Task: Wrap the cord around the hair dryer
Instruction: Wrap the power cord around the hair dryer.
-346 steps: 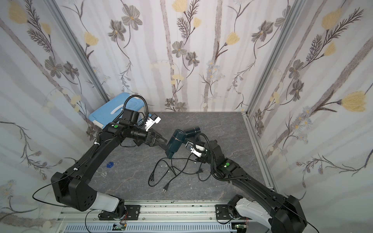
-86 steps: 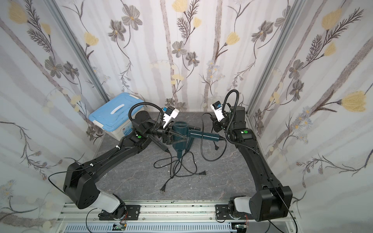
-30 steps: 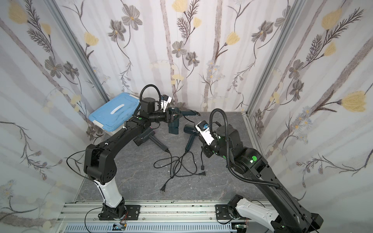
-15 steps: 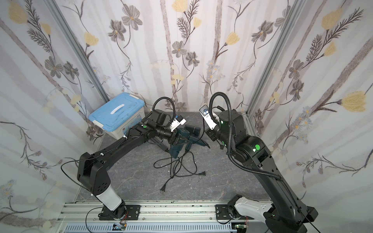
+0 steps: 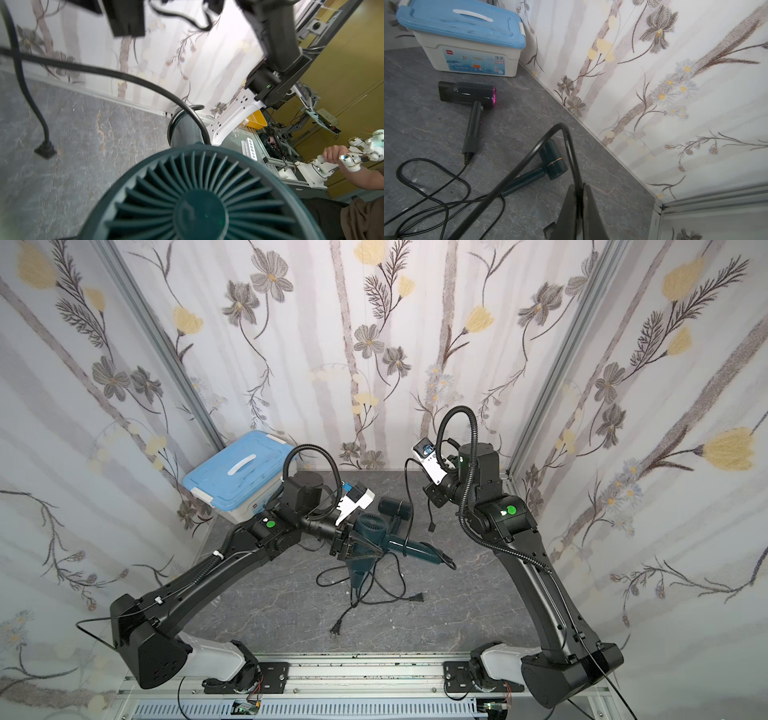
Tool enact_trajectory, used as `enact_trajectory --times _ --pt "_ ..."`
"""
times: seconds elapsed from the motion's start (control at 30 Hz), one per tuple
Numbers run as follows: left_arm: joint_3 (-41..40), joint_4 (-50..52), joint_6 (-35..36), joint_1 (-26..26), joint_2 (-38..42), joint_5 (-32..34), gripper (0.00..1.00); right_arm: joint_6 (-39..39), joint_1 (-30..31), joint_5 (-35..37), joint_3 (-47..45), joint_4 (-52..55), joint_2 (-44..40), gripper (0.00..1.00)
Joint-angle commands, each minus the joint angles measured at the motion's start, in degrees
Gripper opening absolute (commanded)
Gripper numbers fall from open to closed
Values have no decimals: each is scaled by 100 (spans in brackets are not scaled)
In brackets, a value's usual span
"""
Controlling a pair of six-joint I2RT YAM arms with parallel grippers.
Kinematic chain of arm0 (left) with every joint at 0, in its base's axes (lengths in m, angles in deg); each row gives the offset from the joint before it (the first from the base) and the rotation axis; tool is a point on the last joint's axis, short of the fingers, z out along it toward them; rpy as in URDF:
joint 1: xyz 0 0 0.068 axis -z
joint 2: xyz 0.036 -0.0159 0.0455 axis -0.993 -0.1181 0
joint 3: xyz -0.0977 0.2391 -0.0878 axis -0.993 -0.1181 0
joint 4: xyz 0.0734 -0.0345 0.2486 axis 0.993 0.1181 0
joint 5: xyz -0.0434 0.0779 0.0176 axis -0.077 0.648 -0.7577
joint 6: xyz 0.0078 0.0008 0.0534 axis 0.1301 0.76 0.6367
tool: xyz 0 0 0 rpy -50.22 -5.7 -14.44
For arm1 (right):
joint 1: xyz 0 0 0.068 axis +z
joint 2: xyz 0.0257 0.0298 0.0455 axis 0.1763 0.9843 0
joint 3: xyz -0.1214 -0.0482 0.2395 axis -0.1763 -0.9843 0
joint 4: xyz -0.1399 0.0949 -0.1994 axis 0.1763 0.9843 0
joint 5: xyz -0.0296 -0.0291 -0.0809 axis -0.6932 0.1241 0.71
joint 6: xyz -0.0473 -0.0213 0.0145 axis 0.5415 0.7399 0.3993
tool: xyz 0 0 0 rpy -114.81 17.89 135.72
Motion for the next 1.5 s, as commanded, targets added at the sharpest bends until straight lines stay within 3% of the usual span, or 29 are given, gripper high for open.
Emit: enact_trajectory --times 0.0,0.5,0.73,0.87,1.03,1.27,1.47 --pt "-133 -1831 -1070 -209 137 -338 0 -284 -324 -1554 -222 -697 101 0" --pt "-126 -5701 -3844 -1022 -419 66 0 -1420 -894 -3518 -1576 -1666 243 0" --pt "-191 -7275 -5184 -1453 -973 662 0 -2035 -955 -3889 -2604 -2453 -177 0" --pt "-228 -6993 -5071 -1612 -1086 1143 0 -2173 -897 -3925 -3122 -2583 -505 0" --pt "-135 -5657 -4261 -1717 -1067 1716 0 -1868 -610 -3522 -3396 -2015 -982 0" --pt "271 -2888 -2426 -1727 -955 2570 0 -1562 -93 -2628 -3083 -901 -1659 0" --pt "483 -1500 -1603 -1709 -1119 2935 0 -1392 246 -1940 -2441 -183 -2051 0"
